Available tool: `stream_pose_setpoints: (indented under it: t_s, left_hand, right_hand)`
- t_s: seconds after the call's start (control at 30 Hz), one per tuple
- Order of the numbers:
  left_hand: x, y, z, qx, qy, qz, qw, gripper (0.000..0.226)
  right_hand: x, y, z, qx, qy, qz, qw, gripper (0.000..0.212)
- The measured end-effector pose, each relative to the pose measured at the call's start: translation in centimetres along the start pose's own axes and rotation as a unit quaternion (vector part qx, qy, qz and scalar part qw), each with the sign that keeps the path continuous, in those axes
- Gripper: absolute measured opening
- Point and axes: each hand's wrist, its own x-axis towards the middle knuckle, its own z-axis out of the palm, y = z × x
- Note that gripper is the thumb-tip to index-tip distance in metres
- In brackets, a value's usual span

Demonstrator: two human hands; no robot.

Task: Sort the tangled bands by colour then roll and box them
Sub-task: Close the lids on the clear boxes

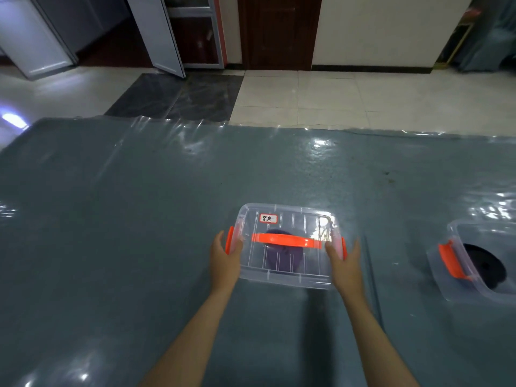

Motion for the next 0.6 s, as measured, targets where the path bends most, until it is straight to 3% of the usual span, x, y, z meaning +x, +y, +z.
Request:
stream_pose_setpoints:
  t_s: [0.03, 0.1, 0.23, 0.43, 0.6]
  left_hand:
    - [0.0, -0.1, 0.0, -0.041, -0.022, -0.053, 0.998, 0.065]
    - [0.0, 0.1, -0.4, -0.088, -0.059, -0.079, 0.991, 0.058]
    - [-0.2, 0.3, -0.5, -0.037, 0.006, 0.049, 0.998, 0.002]
    - [-0.6, 0.8, -0.5, 0.096, 0.02, 0.133, 0.986, 0.016]
    - [-0.9, 2.1, -1.3, 0.153, 0.0, 0.137, 0.979, 0.017]
  right_hand:
    - [-0.3, 0.3, -0.1, 0.059, -0.012, 0.051, 0.997, 0.072]
    - [-0.8, 0.6, 0.0, 0.085, 0.031, 0.035, 0.995, 0.051]
    - [-1.3, 0.4, 0.1, 0.021, 0.129, -0.096, 0.987, 0.034]
    - [-1.2, -0.2, 0.2, -0.108, 0.166, -0.15, 0.969, 0.029]
    - [-1.5, -0.9, 0.0, -0.164, 0.142, -0.16, 0.963, 0.032]
